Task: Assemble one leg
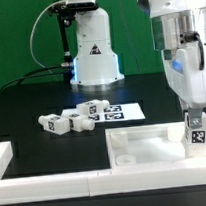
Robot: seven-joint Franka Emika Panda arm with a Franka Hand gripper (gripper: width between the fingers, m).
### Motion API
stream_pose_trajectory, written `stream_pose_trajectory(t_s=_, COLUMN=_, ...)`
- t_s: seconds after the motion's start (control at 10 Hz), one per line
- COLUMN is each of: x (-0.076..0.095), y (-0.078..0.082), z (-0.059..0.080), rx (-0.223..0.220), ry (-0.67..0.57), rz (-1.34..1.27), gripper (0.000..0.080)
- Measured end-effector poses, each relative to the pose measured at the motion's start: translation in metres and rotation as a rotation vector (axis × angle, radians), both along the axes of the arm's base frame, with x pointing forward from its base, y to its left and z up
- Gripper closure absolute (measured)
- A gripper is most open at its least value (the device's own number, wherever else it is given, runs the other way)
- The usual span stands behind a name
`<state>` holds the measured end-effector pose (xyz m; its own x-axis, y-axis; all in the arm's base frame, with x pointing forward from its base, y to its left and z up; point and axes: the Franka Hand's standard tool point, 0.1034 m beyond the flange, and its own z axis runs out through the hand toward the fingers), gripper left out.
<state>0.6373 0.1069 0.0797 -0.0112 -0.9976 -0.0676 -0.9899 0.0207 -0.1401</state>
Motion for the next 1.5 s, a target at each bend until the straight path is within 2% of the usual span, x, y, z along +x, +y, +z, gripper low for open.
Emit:
stream_pose_trajectory(t_s=0.2, x=0.0033, y=-0.0011, z=0.0023, rx=-0.064, ry=-0.036, rz=0.448, gripper=0.0192)
stream_pose_trajectory(t_s=0.4, x=-0.0021, y=0.0043, z=-0.0019, rx=-0.095, ry=-0.046, rz=0.685, gripper=0.0163)
stream_pose_trajectory(t_s=0.7, x=-0.0013, y=0.0001, z=-0.0021, rx=-0.130, ry=-0.059, rz=0.903, gripper=0.0151)
stream_pose_trajectory(t_s=0.8, x=-0.0007, y=0.0001, z=-0.0021, rx=-0.158, ry=-0.060, rz=1.035, gripper=0.0151)
stream_pose_trajectory(t_s=0.9, x=0.0035, y=0.0026, z=-0.0004, rx=-0.209, ry=-0.064, rz=1.272, gripper=0.0151)
stream_pose_trajectory(t_s=1.0, x=0.0041, y=0.0059, z=0.0014, rx=-0.225, ry=-0.052, rz=1.483, gripper=0.0151)
stream_pose_trajectory(t_s=1.3, x=0.0050, y=0.0031, z=0.0019, rx=-0.229, ry=-0.049, rz=1.500, gripper=0.0155)
stream_pose_trajectory(t_s=1.5, x=0.0049, y=0.0032, z=0.0019, rx=-0.215, ry=-0.044, rz=1.397, gripper=0.0498)
